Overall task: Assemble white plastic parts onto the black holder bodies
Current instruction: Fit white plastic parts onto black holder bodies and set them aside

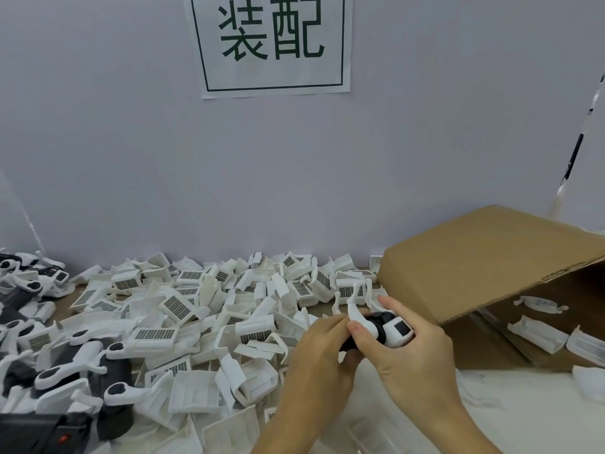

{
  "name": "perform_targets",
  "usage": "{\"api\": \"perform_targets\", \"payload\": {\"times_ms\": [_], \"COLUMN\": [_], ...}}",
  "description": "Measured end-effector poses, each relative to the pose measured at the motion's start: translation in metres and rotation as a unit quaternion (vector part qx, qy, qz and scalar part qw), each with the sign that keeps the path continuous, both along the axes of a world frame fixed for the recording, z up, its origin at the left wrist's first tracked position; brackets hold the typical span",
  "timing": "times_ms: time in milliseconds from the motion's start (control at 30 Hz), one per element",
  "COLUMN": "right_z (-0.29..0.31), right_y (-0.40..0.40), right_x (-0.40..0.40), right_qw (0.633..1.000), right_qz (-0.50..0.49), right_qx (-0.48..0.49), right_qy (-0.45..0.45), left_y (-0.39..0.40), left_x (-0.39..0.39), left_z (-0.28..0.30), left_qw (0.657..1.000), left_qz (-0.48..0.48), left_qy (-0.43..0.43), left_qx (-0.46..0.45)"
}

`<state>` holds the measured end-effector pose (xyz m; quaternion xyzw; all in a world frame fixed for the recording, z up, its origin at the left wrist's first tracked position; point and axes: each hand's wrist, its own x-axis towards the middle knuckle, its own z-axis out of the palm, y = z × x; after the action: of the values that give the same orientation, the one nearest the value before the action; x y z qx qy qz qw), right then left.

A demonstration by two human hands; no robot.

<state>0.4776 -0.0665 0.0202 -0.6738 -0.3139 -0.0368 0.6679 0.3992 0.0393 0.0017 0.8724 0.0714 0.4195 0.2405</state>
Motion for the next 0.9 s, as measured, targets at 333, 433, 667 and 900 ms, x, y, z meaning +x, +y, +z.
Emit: {"api": "perform_targets", "payload": {"times_ms": [333,433,667,900], "right_z": [0.002,0.0,-0.004,-0.007], "right_y": [0.0,-0.001,-0.003,0.003], "right_x": [-0.006,-0.008,0.0,0.0], "right_qw": [0.987,0.988,0.988,0.977], "right_qz": [0.126,0.125,0.086,0.108], "right_qx": [0.03,0.013,-0.012,-0.12], "right_qy": [0.1,0.093,0.131,0.142], "left_y": [0.002,0.003,0.012,0.019], "left_x": [-0.001,-0.002,-0.004,-0.006], "left_z": [-0.001,0.006,0.018,0.018], "left_qw": [0.997,0.964,0.815,0.639], "left_qz": [0.012,-0.003,0.008,-0.093], "left_qy": [-0.032,-0.085,-0.189,-0.224], "left_qx": [-0.064,-0.252,-0.547,-0.73]}}
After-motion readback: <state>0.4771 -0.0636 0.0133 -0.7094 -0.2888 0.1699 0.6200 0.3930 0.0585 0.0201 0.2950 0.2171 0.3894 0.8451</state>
